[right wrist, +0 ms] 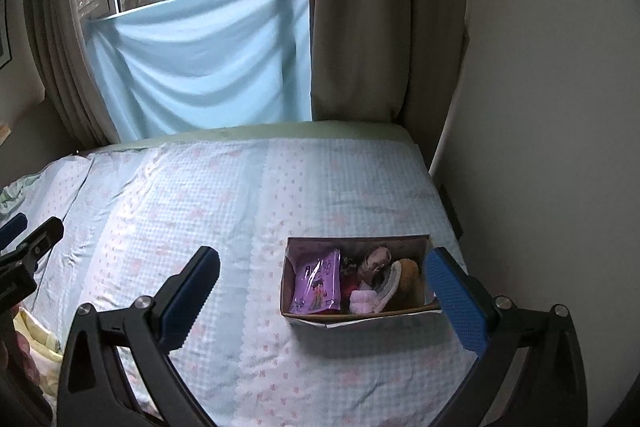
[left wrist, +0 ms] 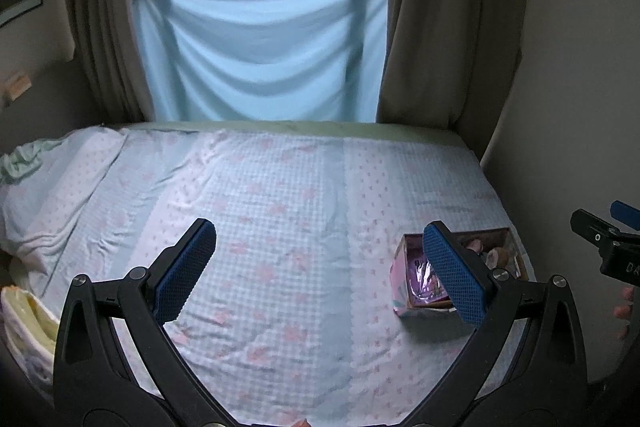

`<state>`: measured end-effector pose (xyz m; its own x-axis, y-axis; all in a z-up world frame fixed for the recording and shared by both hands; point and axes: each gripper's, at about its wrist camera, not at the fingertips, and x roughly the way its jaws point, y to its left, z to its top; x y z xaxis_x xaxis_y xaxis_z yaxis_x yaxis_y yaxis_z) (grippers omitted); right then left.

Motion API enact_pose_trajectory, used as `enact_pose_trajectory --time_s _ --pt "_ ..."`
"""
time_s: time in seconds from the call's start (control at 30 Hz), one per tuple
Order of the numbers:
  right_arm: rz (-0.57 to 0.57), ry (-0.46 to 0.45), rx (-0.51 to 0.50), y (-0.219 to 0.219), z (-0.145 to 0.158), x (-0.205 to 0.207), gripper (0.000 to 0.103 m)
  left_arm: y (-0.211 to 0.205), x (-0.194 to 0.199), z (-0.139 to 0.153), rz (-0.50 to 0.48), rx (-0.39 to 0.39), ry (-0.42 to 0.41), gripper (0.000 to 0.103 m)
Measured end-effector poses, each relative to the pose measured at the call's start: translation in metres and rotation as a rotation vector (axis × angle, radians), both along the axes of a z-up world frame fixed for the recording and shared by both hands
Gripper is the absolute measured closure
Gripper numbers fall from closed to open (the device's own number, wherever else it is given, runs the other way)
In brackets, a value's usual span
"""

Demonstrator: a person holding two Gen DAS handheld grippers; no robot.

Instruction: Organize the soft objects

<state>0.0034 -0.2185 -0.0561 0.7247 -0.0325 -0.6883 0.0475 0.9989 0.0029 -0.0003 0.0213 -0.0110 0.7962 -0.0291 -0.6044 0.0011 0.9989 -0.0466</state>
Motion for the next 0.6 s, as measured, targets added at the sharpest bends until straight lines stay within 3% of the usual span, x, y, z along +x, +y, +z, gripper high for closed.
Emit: enact_pose_trajectory --time_s 0.6 --pt "-0.044 -0.037 -0.001 -0.002 0.01 -0.011 0.0 -0.011 -0.002 0.003 -0.025 0.018 -0.021 0.0"
